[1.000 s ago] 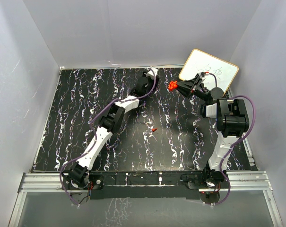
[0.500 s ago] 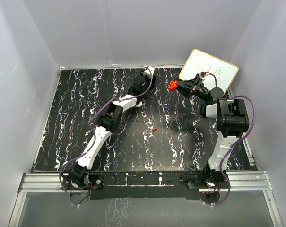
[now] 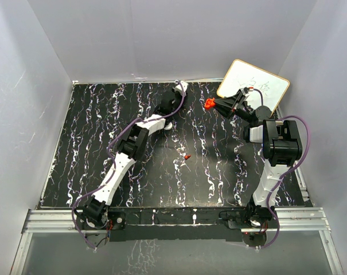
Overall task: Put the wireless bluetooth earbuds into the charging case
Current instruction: Pick up the earbud from the center of the board.
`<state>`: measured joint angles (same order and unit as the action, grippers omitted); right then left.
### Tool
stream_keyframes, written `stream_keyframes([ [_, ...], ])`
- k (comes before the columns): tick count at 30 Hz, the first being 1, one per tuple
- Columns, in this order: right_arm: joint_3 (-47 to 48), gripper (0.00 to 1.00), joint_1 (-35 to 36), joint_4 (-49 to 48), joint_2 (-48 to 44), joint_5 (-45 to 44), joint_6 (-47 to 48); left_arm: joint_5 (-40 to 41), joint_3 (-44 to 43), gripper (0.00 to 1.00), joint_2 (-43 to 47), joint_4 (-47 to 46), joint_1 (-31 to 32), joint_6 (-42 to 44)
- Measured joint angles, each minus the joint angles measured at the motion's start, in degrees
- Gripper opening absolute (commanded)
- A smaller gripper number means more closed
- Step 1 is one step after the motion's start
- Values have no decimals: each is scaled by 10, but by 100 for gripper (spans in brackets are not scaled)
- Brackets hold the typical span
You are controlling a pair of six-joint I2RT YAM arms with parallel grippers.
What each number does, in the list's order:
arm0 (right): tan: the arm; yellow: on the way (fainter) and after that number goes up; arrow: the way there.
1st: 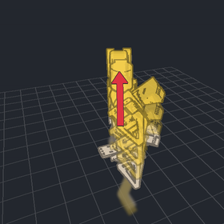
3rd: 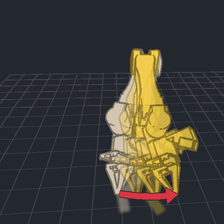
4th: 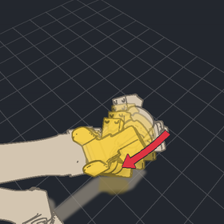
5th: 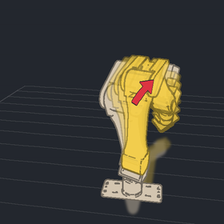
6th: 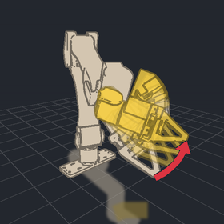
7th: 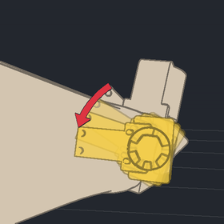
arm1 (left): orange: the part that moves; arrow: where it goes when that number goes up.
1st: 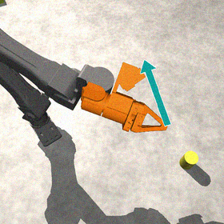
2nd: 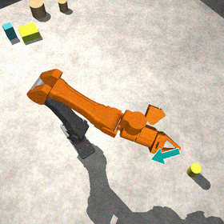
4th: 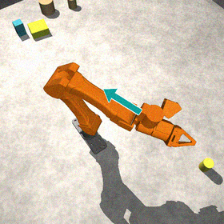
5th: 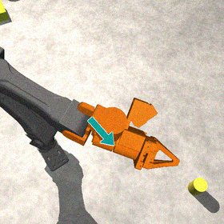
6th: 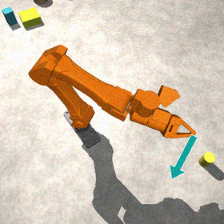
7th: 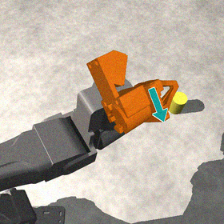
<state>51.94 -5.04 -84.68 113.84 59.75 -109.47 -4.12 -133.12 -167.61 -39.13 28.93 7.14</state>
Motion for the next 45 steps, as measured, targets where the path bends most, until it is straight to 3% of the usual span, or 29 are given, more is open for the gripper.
stream_keyframes([
  [12, 0, 0, 0, 0, 0, 0, 0, -13, 21, 0, 1, -28, -3, -1],
  [27, 0, 0, 0, 0, 0, 0, 0, -40, 133, 0, 54, -89, -5, 2],
  [45, 0, 0, 0, 0, 0, 0, 1, -75, 353, 0, 191, -115, -5, 8],
])
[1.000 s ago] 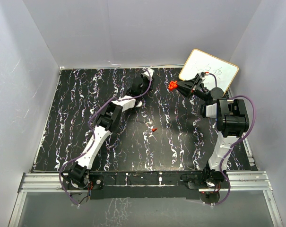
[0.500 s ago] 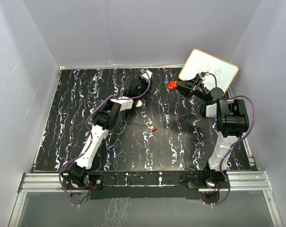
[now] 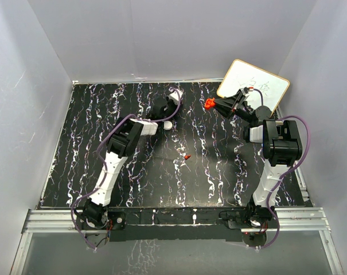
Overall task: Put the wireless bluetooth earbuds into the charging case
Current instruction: Pick up the earbud from the center of the board.
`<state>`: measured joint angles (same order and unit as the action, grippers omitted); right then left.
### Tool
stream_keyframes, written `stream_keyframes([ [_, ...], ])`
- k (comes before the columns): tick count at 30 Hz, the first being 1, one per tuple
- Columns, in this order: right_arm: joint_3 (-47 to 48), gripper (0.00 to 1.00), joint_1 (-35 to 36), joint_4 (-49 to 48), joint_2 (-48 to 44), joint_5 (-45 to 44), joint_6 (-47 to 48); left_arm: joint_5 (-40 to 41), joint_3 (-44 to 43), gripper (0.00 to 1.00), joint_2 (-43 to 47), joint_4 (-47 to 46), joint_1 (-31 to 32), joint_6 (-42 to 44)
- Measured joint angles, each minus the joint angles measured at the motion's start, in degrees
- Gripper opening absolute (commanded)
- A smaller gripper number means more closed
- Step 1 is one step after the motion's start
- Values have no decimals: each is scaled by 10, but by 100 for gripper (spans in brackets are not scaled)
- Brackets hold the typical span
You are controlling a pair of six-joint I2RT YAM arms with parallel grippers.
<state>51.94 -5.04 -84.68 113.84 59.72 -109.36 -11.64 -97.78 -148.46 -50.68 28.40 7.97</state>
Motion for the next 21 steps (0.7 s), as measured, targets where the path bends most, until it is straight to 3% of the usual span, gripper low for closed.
stream_keyframes([
  [21, 0, 0, 8, 0, 10, 7, 59, -19, 223, 0, 232, -21, 40, -3],
])
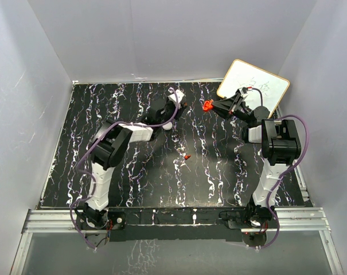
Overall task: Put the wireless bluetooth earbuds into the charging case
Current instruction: Pick up the earbud from the center of the board, then place the earbud at the center of the board.
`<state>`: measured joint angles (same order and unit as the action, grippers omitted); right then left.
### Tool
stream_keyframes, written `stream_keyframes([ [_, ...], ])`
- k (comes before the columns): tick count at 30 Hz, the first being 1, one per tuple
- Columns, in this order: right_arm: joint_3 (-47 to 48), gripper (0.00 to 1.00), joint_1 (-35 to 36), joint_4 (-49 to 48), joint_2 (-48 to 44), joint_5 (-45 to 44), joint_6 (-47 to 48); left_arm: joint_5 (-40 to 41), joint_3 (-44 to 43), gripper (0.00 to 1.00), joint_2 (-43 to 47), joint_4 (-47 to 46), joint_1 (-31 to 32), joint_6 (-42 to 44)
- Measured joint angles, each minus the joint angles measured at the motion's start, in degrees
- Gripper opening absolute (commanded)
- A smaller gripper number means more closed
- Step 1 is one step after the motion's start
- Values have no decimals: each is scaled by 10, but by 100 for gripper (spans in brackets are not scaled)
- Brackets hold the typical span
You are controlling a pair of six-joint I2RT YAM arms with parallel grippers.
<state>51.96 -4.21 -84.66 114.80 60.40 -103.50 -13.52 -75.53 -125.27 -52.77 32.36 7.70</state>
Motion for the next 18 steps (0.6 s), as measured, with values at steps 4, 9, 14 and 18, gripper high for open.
stream_keyframes([
  [4, 0, 0, 8, 4, -1, 6, 37, -11, 66, 0, 58, -10, 0, -12],
  [9, 0, 0, 16, 28, -9, 10, 87, -33, 153, 0, 126, -22, 0, -26],
  [14, 0, 0, 20, 64, -23, 11, 130, -56, 245, 0, 184, -45, 0, -33],
  [18, 0, 0, 25, 104, -33, 11, 166, -68, 312, 0, 225, -64, 1, -35],
])
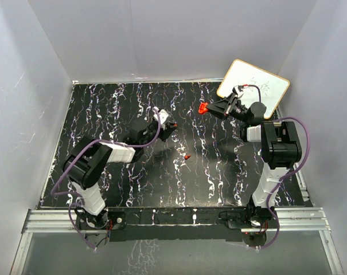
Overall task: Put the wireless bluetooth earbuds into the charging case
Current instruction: Place the earbud at the center of the board.
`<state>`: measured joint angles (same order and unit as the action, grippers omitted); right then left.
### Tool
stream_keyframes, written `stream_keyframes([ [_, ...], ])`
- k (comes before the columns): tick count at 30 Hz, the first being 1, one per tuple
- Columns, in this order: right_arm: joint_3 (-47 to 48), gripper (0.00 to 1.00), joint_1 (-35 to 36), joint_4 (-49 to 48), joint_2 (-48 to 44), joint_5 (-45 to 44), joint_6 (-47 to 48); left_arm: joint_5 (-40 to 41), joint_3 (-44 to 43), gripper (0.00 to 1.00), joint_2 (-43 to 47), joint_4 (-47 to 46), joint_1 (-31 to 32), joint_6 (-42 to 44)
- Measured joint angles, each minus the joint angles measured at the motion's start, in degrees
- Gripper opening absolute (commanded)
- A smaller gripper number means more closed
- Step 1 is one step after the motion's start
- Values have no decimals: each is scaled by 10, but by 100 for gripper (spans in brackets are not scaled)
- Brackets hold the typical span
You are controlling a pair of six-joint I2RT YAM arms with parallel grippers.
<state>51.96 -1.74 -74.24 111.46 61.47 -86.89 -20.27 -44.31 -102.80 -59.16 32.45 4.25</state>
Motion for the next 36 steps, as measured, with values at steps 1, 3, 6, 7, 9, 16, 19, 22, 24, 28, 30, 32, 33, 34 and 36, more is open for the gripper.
stream_keyframes([
  [1, 0, 0, 1, 8, -2, 0, 6, -3, 13, 0, 8, -6, 0, 0],
  [3, 0, 0, 3, 21, -5, 0, 19, -7, 35, 0, 23, -16, 0, 0],
  [6, 0, 0, 9, 43, -9, 0, 40, -12, 64, 0, 42, -27, 1, -3],
  [7, 0, 0, 10, 53, -10, -1, 48, -14, 75, 0, 49, -33, 1, -5],
  [9, 0, 0, 14, 72, -13, -1, 63, -17, 94, 0, 58, -46, 2, -8],
  [16, 0, 0, 46, 154, -22, -4, 129, -28, 147, 0, 61, -90, 3, -25],
  [19, 0, 0, 59, 175, -23, -5, 146, -33, 165, 0, 58, -118, 3, -32],
  [22, 0, 0, 66, 189, -23, -5, 158, -38, 178, 0, 50, -146, 3, -36],
  [24, -1, 0, 68, 198, -23, -8, 165, -42, 181, 0, 41, -156, 3, -37],
  [28, -5, 0, 73, 210, -23, -12, 177, -46, 186, 0, 27, -169, 3, -37],
  [30, -5, 0, 74, 216, -23, -14, 182, -47, 191, 0, 22, -174, 3, -37],
  [32, -5, 0, 76, 223, -23, -14, 187, -47, 192, 0, 14, -178, 3, -37],
  [33, -5, 0, 77, 227, -23, -14, 191, -47, 193, 0, 10, -180, 3, -37],
  [34, -5, 0, 77, 230, -23, -15, 193, -47, 193, 0, 5, -180, 3, -37],
  [36, -5, 0, 78, 237, -23, -15, 197, -47, 195, 0, -1, -180, 3, -37],
])
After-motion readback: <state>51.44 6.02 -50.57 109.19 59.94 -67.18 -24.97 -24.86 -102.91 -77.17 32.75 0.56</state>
